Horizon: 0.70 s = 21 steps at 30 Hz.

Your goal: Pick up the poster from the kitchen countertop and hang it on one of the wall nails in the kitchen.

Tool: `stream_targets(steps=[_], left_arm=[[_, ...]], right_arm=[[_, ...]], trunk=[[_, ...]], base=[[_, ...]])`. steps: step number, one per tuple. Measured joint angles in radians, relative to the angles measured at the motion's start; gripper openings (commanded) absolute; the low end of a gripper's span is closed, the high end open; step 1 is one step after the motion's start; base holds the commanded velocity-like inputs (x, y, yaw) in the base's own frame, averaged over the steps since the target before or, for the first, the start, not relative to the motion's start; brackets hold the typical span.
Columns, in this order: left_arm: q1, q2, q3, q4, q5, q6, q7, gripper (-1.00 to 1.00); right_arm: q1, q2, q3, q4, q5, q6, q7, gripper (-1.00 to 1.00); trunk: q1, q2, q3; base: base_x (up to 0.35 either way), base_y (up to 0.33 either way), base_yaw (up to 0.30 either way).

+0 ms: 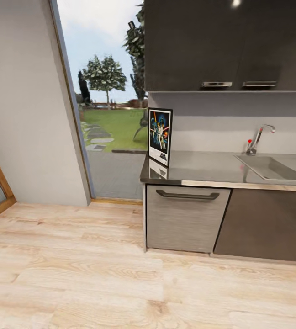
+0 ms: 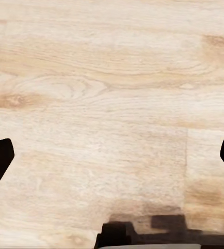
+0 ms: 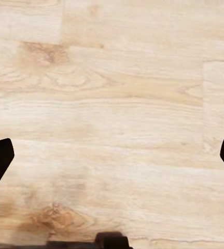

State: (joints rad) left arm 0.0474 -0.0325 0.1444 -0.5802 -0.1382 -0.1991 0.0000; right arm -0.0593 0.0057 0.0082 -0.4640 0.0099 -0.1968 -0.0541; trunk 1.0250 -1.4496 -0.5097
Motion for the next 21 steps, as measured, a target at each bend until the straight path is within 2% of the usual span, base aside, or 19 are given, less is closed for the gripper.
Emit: stream_targets(steps=[13,16,17,18,20,21], left_arm=[[0.000,0.000,0.000,0.000,-0.002,0.001,0.002,1.00],[0.000,0.000,-0.001,-0.001,-0.002,0.000,0.000,1.00],[0.000,0.000,-0.001,-0.001,-0.002,-0.001,-0.001,1.00],[0.000,0.000,-0.001,-0.001,-0.003,0.000,-0.001,1.00],[0.000,0.000,-0.001,-0.001,-0.003,0.000,-0.001,1.00],[0.000,0.000,-0.001,-0.001,-0.003,0.000,-0.001,1.00]], right_arm=[[0.000,-0.012,-0.005,-0.011,-0.002,-0.003,0.001,1.00],[0.000,-0.004,0.005,-0.254,-0.001,-0.027,0.000,1.00],[0.002,-0.001,0.041,-0.382,-0.001,-0.007,0.000,1.00],[0.002,0.000,0.073,-0.529,-0.001,0.082,0.000,1.00],[0.003,0.000,0.083,-0.609,-0.002,0.150,0.000,1.00],[0.002,0.000,0.088,-0.677,-0.003,0.210,0.000,1.00]], trunk=[[0.000,0.000,0.000],[-0.001,0.000,0.000],[-0.001,0.000,0.000],[-0.001,0.000,0.000],[-0.001,0.000,0.000],[-0.001,0.000,0.000]], base=[[0.017,0.000,0.008],[0.283,0.000,0.000],[0.327,0.000,0.000],[0.329,0.000,0.000],[0.331,0.000,0.000],[0.333,0.000,0.000]])
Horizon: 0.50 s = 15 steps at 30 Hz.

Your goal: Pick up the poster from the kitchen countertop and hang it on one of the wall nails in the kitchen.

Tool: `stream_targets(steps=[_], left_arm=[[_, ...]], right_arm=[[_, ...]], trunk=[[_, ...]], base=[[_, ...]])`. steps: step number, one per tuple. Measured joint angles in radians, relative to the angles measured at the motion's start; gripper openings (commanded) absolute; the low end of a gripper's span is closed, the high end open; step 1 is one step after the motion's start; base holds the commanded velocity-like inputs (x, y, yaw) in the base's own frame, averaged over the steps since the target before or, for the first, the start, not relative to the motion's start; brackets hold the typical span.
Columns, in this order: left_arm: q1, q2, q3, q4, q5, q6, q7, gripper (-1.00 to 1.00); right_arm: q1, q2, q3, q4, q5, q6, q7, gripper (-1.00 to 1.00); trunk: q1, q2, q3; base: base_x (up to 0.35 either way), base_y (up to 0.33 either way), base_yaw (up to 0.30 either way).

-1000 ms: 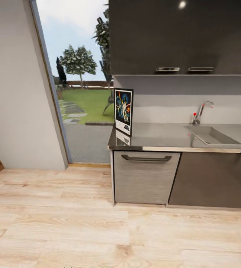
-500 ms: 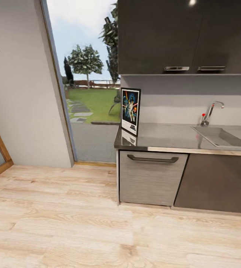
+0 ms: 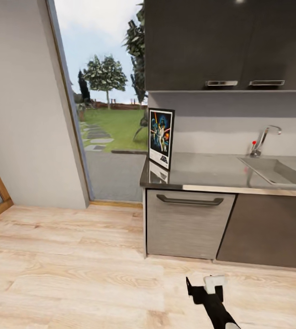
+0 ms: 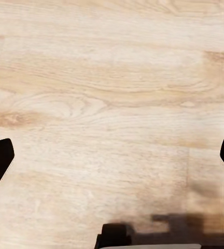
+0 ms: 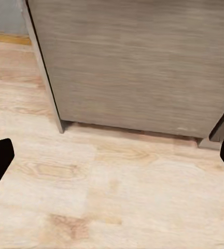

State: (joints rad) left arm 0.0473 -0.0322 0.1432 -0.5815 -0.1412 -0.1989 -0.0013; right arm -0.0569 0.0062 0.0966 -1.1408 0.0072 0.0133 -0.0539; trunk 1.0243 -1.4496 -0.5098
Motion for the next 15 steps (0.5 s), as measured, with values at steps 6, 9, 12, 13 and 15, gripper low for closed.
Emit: stream_targets(steps=[6,9,12,13,15], left_arm=[[0.000,0.002,0.000,0.000,0.000,0.000,0.000,1.00],[0.000,0.002,0.000,0.000,0.000,0.000,0.000,1.00],[0.000,0.003,0.000,0.001,0.000,0.000,0.000,1.00],[0.000,0.003,0.000,0.001,0.000,0.000,0.000,1.00],[0.000,0.004,0.000,0.001,0.000,0.000,0.000,1.00]], right_arm=[[-0.001,0.003,0.010,-0.215,-0.001,0.152,-0.001,1.00],[-0.007,0.011,0.017,-0.314,-0.001,0.213,-0.001,1.00],[-0.045,0.015,0.022,-0.375,-0.001,0.264,-0.002,1.00],[-0.059,0.015,0.023,-0.381,-0.001,0.270,-0.002,1.00],[-0.130,0.016,0.025,-0.395,-0.001,0.316,-0.003,1.00]], trunk=[[0.000,0.000,0.000],[0.000,0.000,0.000],[0.000,0.000,0.000],[0.000,0.000,0.000],[0.000,0.000,0.000]], base=[[0.334,0.000,0.000],[0.335,0.000,0.000],[0.335,0.000,0.000],[0.335,0.000,0.000],[0.336,0.000,0.000]])
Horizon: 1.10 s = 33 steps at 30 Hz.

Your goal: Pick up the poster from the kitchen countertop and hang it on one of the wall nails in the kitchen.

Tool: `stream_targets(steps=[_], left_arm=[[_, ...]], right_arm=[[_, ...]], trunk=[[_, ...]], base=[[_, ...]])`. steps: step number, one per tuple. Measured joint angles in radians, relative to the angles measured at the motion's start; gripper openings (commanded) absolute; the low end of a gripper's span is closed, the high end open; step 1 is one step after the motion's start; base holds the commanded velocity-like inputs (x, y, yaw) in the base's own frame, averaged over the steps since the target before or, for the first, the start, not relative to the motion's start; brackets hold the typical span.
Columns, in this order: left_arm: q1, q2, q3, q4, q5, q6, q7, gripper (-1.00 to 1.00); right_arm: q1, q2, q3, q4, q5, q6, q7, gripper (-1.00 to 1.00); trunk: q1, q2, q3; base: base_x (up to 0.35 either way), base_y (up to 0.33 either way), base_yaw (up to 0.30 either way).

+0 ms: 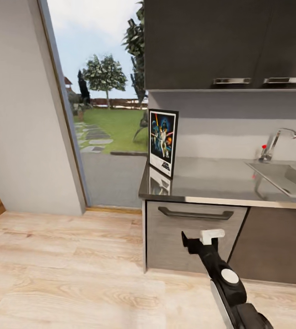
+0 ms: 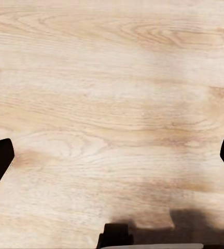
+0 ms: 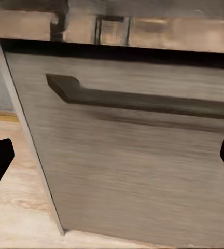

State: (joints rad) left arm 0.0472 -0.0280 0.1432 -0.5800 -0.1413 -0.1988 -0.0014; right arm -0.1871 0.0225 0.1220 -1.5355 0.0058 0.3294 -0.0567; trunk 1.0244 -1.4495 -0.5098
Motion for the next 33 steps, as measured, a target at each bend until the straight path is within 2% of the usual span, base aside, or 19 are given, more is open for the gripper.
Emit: stream_targets(steps=[1,2,3,4,8,11,17,20,22,33], left_arm=[[0.000,0.001,0.000,0.000,0.000,0.000,0.000,1.00],[0.000,0.008,0.000,0.000,0.001,-0.001,-0.001,1.00],[0.000,0.010,0.000,0.000,0.001,-0.001,-0.001,1.00],[0.000,0.011,0.000,0.000,0.001,-0.001,-0.001,1.00],[0.000,0.017,0.000,0.000,0.001,-0.001,-0.001,1.00],[0.000,0.018,0.000,0.000,0.001,-0.001,-0.001,1.00],[0.000,0.018,0.001,0.000,0.001,-0.002,-0.001,1.00],[0.000,0.018,0.001,0.000,0.001,-0.002,-0.001,1.00],[0.000,0.019,0.001,0.000,0.001,-0.001,-0.001,1.00],[0.000,0.020,0.001,0.000,0.001,-0.001,-0.001,1.00]], right_arm=[[-0.022,0.000,0.000,-0.002,0.000,0.018,0.000,1.00],[-0.121,0.006,0.002,-0.007,0.001,0.123,-0.001,1.00],[-0.193,0.009,0.002,-0.008,0.001,0.159,-0.001,1.00],[-0.207,0.011,0.002,-0.009,0.001,0.173,-0.001,1.00],[-0.329,0.017,0.001,-0.010,0.001,0.263,-0.001,1.00],[-0.381,0.019,0.001,-0.010,0.000,0.307,-0.002,1.00],[-0.533,0.023,0.001,-0.009,0.002,0.410,-0.003,1.00],[-0.585,0.023,0.001,0.002,0.002,0.427,-0.003,1.00],[-0.600,0.024,0.001,0.015,0.000,0.429,-0.003,1.00],[-0.613,0.024,0.000,0.063,-0.009,0.425,0.001,1.00]], trunk=[[0.000,0.000,0.000],[0.000,0.000,0.000],[0.000,0.000,0.000],[0.000,0.000,0.000],[0.001,0.000,0.000],[0.001,0.000,0.000],[0.001,0.000,0.000],[0.001,0.000,0.000],[0.000,0.000,0.000],[0.000,0.000,0.000]], base=[[0.208,0.000,0.000],[0.133,0.000,0.000],[0.106,0.000,0.000],[0.068,0.000,0.000],[0.030,0.000,0.000],[0.011,0.000,0.000],[0.003,0.000,0.000],[0.004,0.000,0.000],[0.095,0.000,0.000],[0.280,0.000,0.000]])
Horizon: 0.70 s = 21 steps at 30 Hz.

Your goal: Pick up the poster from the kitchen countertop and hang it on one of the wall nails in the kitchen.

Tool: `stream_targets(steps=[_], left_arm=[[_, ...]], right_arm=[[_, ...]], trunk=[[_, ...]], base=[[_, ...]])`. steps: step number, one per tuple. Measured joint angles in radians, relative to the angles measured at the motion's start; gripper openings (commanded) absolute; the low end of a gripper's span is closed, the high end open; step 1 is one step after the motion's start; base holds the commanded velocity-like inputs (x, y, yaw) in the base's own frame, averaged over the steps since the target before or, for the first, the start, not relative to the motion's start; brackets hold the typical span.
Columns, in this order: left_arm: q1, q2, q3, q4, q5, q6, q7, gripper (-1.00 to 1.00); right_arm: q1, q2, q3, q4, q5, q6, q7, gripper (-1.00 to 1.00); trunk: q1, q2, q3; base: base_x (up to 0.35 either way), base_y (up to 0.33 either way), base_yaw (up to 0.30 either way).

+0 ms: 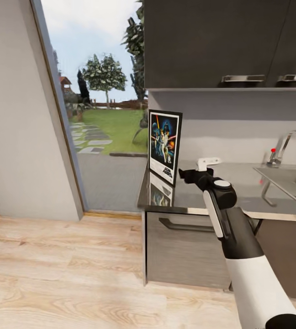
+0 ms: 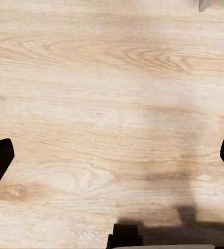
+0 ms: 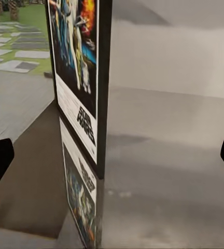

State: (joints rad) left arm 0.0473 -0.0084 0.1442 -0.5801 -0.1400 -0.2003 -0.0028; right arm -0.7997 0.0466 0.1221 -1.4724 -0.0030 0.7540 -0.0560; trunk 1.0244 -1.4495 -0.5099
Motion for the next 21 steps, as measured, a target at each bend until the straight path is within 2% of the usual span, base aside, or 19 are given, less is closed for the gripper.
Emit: stream_targets(steps=[4,5,7,11,15,21], left_arm=[[0.000,0.000,0.000,0.000,0.000,0.000,0.000,1.00],[0.000,0.000,0.000,0.000,0.000,0.000,0.000,1.00],[0.000,0.000,0.000,0.000,0.000,0.000,0.000,1.00],[0.000,0.000,0.000,0.000,0.000,-0.001,0.000,1.00],[0.000,0.000,0.000,0.000,0.000,-0.001,0.000,1.00],[0.000,0.000,0.000,0.000,0.000,-0.002,0.000,1.00]], right_arm=[[0.002,0.000,-0.001,0.043,-0.001,-0.023,0.002,1.00],[0.004,0.000,-0.001,0.086,-0.001,-0.083,0.003,1.00],[0.005,0.000,0.000,0.147,-0.001,-0.151,0.002,1.00],[0.001,0.002,0.001,0.264,-0.003,-0.229,0.000,1.00],[-0.015,0.016,0.000,0.389,-0.003,-0.339,-0.001,1.00],[-0.047,0.020,0.000,0.514,-0.004,-0.399,0.000,1.00]], trunk=[[0.000,0.000,0.000],[0.000,0.000,0.000],[0.000,0.000,0.000],[0.000,0.000,0.000],[0.000,0.000,0.000],[0.001,0.000,0.000]], base=[[0.330,0.000,0.000],[0.332,0.000,0.000],[0.333,0.000,0.000],[0.266,0.000,0.000],[0.087,0.000,0.000],[0.018,0.000,0.000]])
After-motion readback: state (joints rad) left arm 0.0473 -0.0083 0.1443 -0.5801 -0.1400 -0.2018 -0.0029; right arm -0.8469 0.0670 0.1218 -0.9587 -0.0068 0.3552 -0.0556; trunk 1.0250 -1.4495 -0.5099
